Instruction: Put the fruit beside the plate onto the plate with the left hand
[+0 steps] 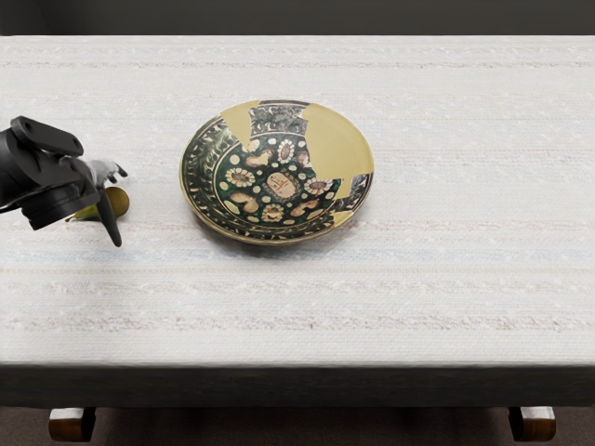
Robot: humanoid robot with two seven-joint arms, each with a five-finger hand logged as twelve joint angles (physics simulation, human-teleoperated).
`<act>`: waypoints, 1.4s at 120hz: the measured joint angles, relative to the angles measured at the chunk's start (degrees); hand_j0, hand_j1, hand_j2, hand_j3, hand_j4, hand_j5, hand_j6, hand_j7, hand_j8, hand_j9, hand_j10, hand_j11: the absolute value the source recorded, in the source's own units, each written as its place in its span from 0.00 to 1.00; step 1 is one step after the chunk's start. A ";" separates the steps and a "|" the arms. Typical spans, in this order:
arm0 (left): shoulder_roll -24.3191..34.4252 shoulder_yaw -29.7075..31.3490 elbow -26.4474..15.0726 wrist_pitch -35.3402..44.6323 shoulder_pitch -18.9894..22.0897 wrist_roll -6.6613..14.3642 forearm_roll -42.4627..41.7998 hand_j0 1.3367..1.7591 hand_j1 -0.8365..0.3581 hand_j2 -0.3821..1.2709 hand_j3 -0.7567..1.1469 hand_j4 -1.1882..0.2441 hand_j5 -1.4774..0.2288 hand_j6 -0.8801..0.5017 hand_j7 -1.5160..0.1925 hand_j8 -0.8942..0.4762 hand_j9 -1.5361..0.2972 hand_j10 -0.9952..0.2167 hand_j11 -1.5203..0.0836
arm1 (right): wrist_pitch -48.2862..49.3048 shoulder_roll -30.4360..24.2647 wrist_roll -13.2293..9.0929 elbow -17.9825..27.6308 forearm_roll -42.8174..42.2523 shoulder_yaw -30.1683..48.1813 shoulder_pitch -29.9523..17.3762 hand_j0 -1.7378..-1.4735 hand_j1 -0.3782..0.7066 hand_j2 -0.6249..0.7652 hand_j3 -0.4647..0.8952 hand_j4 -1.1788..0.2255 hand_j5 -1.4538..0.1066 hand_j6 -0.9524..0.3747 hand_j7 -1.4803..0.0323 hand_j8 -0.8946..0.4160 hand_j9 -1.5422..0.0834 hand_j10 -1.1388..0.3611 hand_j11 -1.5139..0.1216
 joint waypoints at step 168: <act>-0.16 0.12 0.11 4.40 0.09 0.06 -0.63 0.76 0.71 0.27 0.40 0.63 0.65 0.43 0.67 0.45 0.64 0.59 0.72 | 0.00 0.00 0.01 -0.01 0.00 0.00 0.01 0.30 0.04 0.45 0.34 0.83 0.92 0.71 0.97 0.67 0.94 0.75 0.92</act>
